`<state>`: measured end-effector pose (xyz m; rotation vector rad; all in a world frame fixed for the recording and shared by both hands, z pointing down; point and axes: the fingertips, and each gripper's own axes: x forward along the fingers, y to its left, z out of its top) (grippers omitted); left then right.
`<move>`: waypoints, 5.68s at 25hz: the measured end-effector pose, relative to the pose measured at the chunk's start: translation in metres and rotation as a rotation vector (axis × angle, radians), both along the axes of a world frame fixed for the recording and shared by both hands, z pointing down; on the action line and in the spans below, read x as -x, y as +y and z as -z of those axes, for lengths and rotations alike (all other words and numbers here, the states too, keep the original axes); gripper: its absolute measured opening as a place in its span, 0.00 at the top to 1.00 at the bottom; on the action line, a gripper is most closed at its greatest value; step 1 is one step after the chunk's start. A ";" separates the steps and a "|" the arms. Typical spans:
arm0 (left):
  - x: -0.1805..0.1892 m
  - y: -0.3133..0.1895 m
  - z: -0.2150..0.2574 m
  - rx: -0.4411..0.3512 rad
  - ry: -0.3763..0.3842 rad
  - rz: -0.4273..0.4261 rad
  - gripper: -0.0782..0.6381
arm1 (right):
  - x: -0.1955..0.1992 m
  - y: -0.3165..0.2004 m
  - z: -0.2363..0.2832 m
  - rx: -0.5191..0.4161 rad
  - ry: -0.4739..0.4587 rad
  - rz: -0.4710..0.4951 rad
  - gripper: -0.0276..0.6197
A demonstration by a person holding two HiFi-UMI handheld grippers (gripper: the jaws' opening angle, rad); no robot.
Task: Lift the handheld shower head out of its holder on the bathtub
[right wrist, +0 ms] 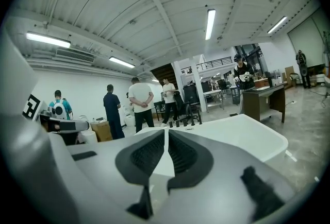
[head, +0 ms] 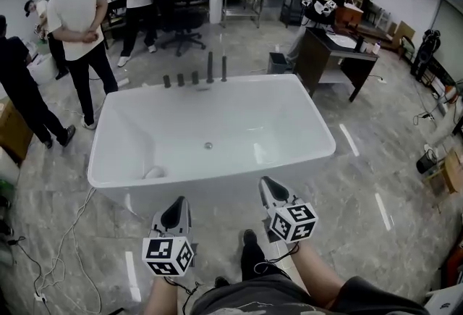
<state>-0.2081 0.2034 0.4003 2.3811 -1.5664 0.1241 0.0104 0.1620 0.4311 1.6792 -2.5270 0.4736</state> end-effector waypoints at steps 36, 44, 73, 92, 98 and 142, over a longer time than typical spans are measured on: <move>-0.104 -0.232 -0.016 0.100 -0.068 0.100 0.87 | -0.102 -0.274 -0.045 0.105 -0.071 0.113 0.90; -0.081 -0.273 -0.022 0.100 -0.022 0.064 0.87 | -0.082 -0.296 -0.044 0.116 -0.028 0.068 0.90; 0.041 -0.425 -0.046 0.117 0.084 -0.162 0.87 | -0.006 -0.391 -0.046 0.142 0.062 -0.242 0.90; -0.081 -0.524 -0.064 0.152 0.041 -0.052 0.87 | -0.104 -0.548 -0.075 0.131 0.063 -0.059 0.90; -0.115 -0.563 -0.075 0.162 0.010 -0.003 0.87 | -0.127 -0.602 -0.090 0.118 0.081 0.020 0.90; -0.109 -0.720 -0.197 0.197 0.022 0.184 0.87 | -0.069 -0.843 -0.262 0.085 0.183 0.095 0.62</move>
